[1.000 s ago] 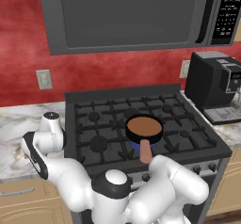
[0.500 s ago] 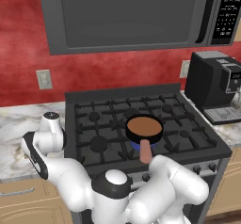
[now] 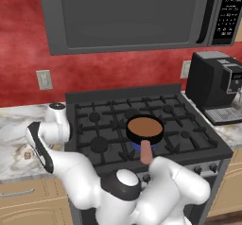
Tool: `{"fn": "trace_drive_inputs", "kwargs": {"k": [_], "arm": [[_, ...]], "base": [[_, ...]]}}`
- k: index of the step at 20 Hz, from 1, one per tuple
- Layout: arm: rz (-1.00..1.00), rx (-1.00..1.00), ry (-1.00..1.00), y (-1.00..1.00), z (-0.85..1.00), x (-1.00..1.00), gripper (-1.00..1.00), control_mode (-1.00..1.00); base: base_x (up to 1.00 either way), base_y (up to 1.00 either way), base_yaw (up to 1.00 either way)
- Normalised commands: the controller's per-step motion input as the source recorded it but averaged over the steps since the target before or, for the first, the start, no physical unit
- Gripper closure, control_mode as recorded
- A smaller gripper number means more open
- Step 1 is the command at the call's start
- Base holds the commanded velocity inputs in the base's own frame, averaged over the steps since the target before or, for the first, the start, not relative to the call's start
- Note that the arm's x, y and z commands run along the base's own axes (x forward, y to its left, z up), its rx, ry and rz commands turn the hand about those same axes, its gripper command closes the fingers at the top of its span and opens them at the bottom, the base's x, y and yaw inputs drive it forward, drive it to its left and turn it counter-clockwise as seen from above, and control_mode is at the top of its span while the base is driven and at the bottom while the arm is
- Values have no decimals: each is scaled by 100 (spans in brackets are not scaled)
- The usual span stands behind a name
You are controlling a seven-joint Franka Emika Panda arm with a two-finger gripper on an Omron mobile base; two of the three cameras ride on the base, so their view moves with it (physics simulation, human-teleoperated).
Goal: Pick up the sugar cube(s) and place them in the saucepan with hot chocolate.
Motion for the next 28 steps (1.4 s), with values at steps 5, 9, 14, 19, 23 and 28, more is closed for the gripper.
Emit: {"fn": "trace_drive_inputs", "kwargs": {"k": [5, 9, 14, 19, 23, 28], "arm": [[0, 0, 0, -56, 81, -4, 100, -100], [0, 0, 0, -51, 69, -12, 100, -100], [-3, 0, 0, -69, 57, -16, 100, -100], [-14, 0, 0, -96, 14, -28, 100, -100], [-18, 0, -1, -100, 13, -37, 100, -100], [-14, 0, -1, -79, 35, -39, 100, -100]], "base": [[0, 0, 0], [0, 0, 0], [0, 0, 0], [0, 0, 0], [0, 0, 0], [0, 0, 0]]}}
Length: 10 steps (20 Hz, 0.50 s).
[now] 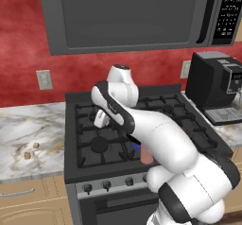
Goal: Pick up the sugar cube(s) and place them in the saucepan with hot chocolate.
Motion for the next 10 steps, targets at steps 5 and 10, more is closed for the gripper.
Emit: {"fn": "trace_drive_inputs", "kwargs": {"k": [5, 10], "arm": [[-13, 0, -12, -90, 39, -26, 100, -100], [-23, -1, -11, -100, 17, -8, 100, -100]], "base": [[0, 0, 0], [0, 0, 0]]}}
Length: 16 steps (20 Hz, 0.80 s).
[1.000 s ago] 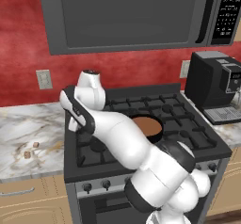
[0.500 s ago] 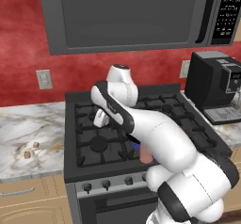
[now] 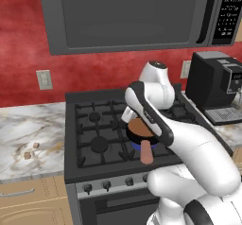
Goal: Pick up the sugar cube(s) and place them in the saucepan with hot chocolate.
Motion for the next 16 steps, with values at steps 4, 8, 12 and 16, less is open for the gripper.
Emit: {"fn": "trace_drive_inputs", "kwargs": {"k": [4, 8, 12, 16], "arm": [[-33, -4, -6, -96, 2, 0, 100, -100], [-41, -12, 0, -77, -3, 0, 100, -100], [-39, -13, 0, -26, -10, 11, 100, -100], [-7, 0, 2, -5, 0, 24, 100, -100]], "base": [[0, 0, 0], [0, 0, 0], [0, 0, 0], [0, 0, 0]]}}
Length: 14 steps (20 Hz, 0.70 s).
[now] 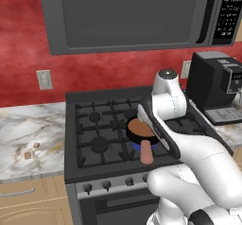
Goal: Pick up the sugar cube(s) and place them in the saucepan with hot chocolate.
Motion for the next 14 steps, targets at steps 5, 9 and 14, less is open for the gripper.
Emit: {"fn": "trace_drive_inputs", "kwargs": {"k": [5, 9, 14], "arm": [[1, 1, 6, -32, 0, 23, 100, -100], [0, 0, 17, -7, 0, 8, 100, -100], [0, 0, 15, 0, 0, 7, 100, -100]], "base": [[0, 0, 0], [0, 0, 0], [0, 0, 0]]}}
